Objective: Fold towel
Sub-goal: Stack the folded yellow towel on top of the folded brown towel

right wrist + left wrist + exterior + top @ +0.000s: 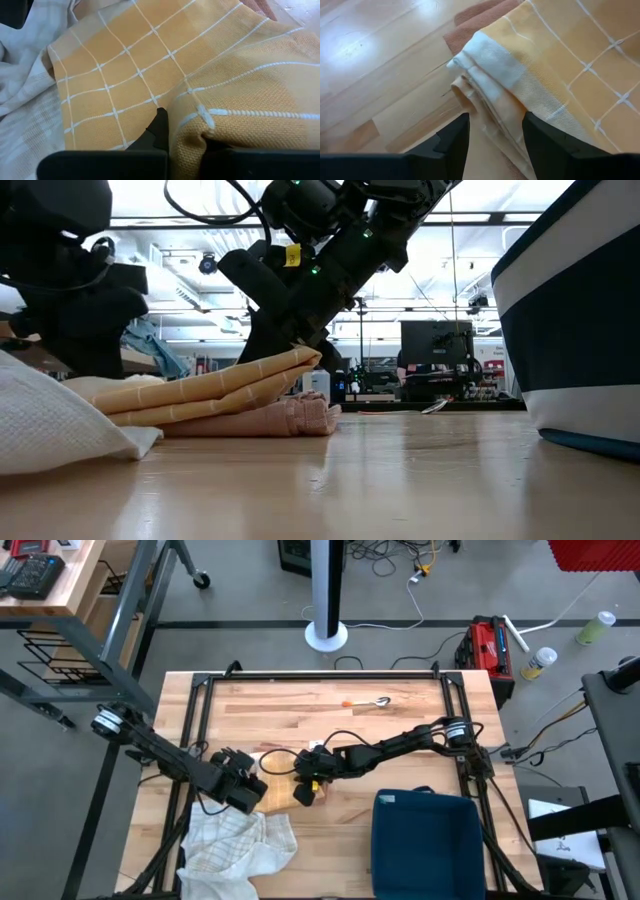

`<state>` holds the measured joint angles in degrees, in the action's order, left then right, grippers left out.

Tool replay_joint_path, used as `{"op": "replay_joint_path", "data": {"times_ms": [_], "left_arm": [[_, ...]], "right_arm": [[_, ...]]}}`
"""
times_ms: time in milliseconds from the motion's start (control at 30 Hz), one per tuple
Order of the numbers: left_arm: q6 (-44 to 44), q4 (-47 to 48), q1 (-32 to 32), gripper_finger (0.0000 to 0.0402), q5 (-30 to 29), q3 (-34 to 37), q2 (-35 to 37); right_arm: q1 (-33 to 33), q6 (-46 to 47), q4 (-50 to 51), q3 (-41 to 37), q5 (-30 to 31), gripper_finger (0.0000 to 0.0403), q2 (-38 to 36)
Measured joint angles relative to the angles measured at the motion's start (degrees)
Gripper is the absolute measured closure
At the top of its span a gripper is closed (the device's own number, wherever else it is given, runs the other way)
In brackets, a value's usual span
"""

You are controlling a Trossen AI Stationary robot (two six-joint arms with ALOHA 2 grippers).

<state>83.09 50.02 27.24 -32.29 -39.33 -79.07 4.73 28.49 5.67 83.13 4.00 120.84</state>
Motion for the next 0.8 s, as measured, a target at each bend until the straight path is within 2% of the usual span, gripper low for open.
{"op": "replay_joint_path", "data": {"times_ms": [300, 467, 700, 800], "left_arm": [[2.5, 2.5, 0.2, 0.0229, 0.1, 0.1, 0.2], [2.4, 2.0, 0.2, 0.0216, -4.2, 0.2, 0.2], [5.9, 6.3, 1.9, 0.0201, -1.4, 0.5, 3.4], [8.6, 6.8, 5.1, 0.0201, -7.3, 0.5, 8.2]], "right_arm": [[0.0, 0.0, 0.0, 0.0, 0.0, 0.0403, 0.0], [0.0, 0.0, 0.0, 0.0, 0.0, 0.0403, 0.0], [0.0, 0.0, 0.0, 0.0, -0.1, 0.0403, 0.0], [0.0, 0.0, 0.0, 0.0, -0.2, 0.0403, 0.0]]}}
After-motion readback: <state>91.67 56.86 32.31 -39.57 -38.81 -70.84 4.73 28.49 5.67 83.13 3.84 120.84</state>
